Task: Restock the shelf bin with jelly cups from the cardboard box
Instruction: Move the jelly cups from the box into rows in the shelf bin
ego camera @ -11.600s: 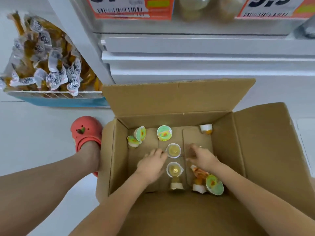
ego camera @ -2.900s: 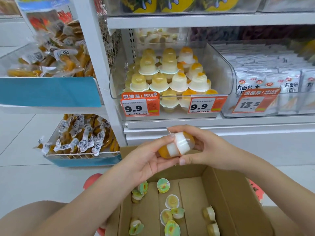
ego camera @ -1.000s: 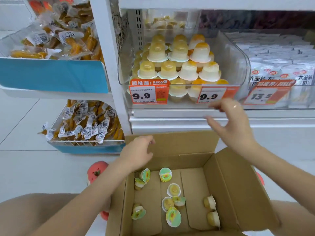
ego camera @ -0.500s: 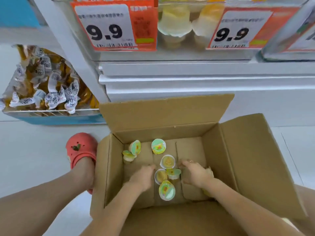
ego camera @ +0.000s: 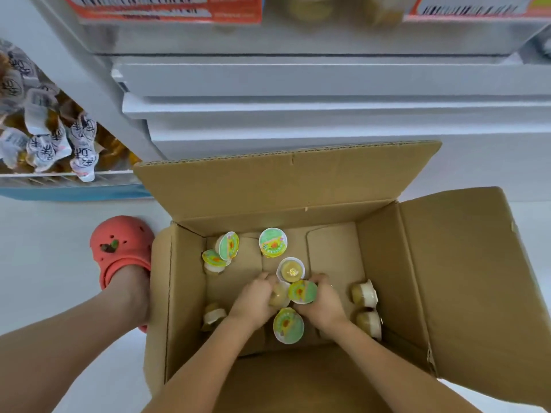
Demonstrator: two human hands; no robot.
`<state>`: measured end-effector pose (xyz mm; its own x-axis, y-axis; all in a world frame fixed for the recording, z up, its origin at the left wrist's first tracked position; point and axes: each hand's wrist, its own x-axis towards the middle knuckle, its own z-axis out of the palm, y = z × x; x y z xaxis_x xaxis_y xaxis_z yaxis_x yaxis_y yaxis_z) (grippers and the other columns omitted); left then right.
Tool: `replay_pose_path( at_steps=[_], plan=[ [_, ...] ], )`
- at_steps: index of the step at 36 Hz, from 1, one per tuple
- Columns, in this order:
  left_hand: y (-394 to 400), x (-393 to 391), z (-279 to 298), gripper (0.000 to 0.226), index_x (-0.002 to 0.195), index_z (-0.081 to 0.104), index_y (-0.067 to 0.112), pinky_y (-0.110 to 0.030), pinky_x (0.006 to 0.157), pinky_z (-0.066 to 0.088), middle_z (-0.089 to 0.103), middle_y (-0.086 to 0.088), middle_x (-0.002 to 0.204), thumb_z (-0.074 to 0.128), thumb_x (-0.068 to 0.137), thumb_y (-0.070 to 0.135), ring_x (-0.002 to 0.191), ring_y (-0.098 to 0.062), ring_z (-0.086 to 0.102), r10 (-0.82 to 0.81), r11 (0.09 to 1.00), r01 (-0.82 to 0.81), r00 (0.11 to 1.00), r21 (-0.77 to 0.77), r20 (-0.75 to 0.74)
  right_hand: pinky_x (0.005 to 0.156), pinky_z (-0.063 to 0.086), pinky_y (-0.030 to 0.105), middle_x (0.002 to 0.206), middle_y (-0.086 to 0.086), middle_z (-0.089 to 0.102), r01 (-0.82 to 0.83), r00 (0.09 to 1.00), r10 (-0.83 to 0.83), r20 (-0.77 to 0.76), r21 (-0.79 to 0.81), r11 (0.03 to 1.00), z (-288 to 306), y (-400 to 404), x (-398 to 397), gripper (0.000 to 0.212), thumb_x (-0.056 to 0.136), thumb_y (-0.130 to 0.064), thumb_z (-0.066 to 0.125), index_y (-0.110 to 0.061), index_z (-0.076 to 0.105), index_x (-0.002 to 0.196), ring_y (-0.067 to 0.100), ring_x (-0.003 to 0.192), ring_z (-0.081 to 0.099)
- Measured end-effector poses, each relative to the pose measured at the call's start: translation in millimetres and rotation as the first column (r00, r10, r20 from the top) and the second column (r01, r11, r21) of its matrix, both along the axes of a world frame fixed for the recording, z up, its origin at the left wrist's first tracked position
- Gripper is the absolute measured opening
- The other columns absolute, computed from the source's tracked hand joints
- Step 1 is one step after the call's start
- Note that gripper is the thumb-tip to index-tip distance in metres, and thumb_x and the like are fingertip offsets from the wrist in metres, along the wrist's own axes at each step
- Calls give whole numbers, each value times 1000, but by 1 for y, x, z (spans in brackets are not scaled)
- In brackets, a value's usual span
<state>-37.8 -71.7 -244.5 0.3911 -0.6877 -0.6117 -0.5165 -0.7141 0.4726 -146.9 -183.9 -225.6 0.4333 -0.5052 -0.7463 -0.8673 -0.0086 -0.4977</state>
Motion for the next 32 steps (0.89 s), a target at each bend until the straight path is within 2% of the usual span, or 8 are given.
replay_pose_path(
  at_steps=[2,5,9,11,18,22,26,32],
  plan=[
    [2,7,13,46,115,57,20,-24,82,44,57,1,116,74,72,15,105,-19,57,221,972,-228,969,-52,-106,49,34,13,86,-5,59,-42,997,43,65,-21,999,11,-5,-3,41,75,-18,73,-16,39,98,6,71,54],
    [3,20,42,48,107,58,21,-27,84,50,60,6,112,76,67,4,105,-13,58,443,862,-505,788,-36,-428,53,37,13,83,-9,55,-157,976,163,146,-49,986,41,-19,-2,43,76,-11,72,-15,38,102,4,70,53],
    [1,38,100,54,105,56,10,-27,68,55,60,-6,104,44,73,-32,92,-19,60,419,670,-729,218,138,-881,57,41,16,89,-4,61,-305,912,331,242,-140,942,103,-37,6,47,75,-14,73,-14,37,106,7,71,56],
    [1,47,130,58,106,56,8,-28,75,55,60,-11,107,44,68,-34,96,-22,59,313,660,-741,117,127,-942,62,46,24,93,-1,63,-361,862,412,295,-214,908,139,-42,10,49,74,-17,75,-14,37,106,12,76,60],
    [-3,54,244,60,104,59,10,-33,80,56,70,-10,98,40,69,-35,89,-22,69,126,731,-679,218,-58,-968,71,49,27,96,-4,60,-365,711,533,460,-406,838,263,-49,5,47,78,-15,75,-18,38,107,9,80,59],
    [-5,55,303,61,112,56,8,-41,91,52,64,-14,113,51,62,-26,104,-30,63,26,766,-621,288,-166,-957,77,53,29,101,-12,59,-276,665,500,555,-439,855,304,-49,-5,51,75,-12,78,-23,41,108,9,90,60],
    [2,57,345,58,112,50,10,-32,82,57,65,-7,107,57,68,-27,98,-23,65,-37,805,-501,491,-317,-871,78,52,22,103,-13,61,-274,586,526,616,-461,844,334,-49,-5,51,75,-11,79,-27,43,109,4,92,60],
    [8,55,373,58,96,52,15,-25,67,55,66,0,90,61,52,-23,84,-16,64,-62,671,-541,640,-507,-766,80,52,18,111,-13,58,-191,489,529,693,-506,841,365,-48,11,52,76,-6,77,-25,43,111,2,102,58]
  ],
)
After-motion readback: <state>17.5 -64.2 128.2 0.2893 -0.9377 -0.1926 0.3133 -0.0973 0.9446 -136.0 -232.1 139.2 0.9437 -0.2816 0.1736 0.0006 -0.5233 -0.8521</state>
